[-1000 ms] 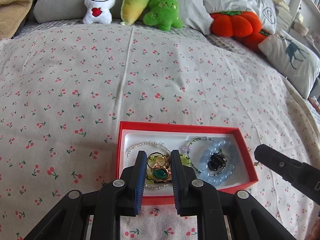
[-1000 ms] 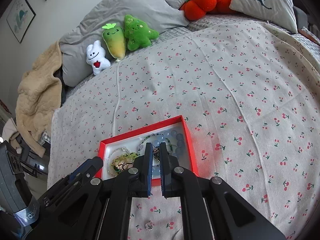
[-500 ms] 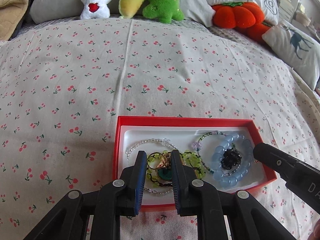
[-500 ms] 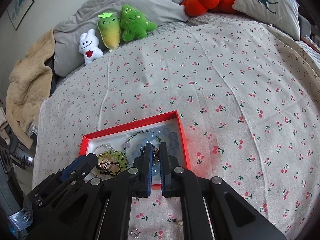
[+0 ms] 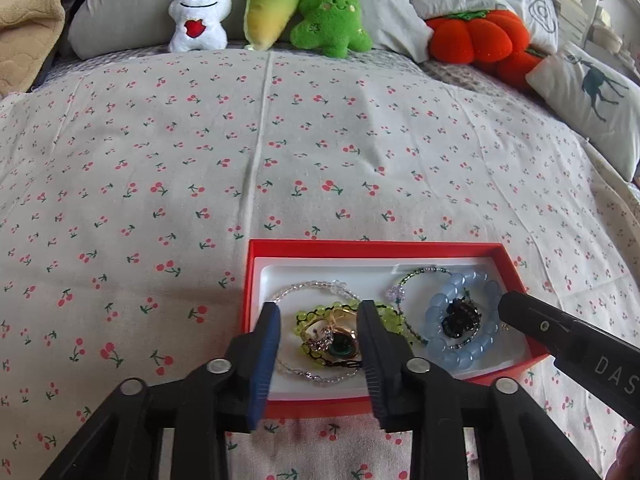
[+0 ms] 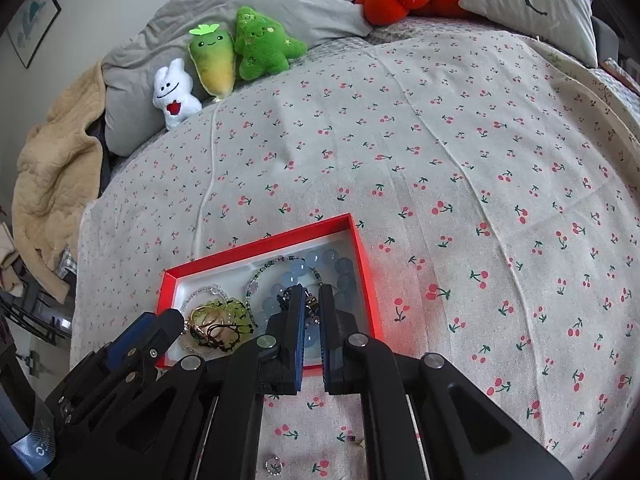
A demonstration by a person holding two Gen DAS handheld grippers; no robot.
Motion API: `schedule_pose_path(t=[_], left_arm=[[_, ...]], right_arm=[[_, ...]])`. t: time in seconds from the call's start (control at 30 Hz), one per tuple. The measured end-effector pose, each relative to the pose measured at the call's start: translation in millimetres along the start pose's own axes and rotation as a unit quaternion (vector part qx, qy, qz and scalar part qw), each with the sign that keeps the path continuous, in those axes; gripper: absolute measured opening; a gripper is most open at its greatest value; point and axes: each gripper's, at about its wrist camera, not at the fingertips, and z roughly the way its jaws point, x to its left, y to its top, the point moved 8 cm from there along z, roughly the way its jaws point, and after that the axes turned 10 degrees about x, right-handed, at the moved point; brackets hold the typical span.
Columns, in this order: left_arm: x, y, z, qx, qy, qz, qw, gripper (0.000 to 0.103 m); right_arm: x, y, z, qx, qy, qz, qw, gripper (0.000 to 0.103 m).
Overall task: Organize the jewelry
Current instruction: 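Carry the gold ring into the red box with the left tool, then open the left tool to drop the ring and lift away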
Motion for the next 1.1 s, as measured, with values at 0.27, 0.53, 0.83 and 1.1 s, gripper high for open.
schedule_pose_path(t=[0.27, 0.53, 0.83, 1.1], left_arm=[[42, -16, -7, 0.028, 0.010, -0.064, 0.9975, 0.043], [43, -22, -9, 0.035, 0.008, -0.059, 0.9976, 0.044], [40, -23, -13, 0.037, 0.003, -0.048, 0.9982, 0.065], [35, -38, -14, 0.051, 0.011, -0.041, 0.9978, 0.081]], right_arm=[[24, 3, 6, 0.004, 0.020, -0.016, 1.000, 0.006], [46, 9, 20, 0.010, 0.015, -0.042, 0.999, 0.007], [56, 9, 25, 0.011, 0.015, -0.054, 0.998, 0.013], [44, 4, 3, 0.003, 0.004, -0.039, 0.999, 0.031]])
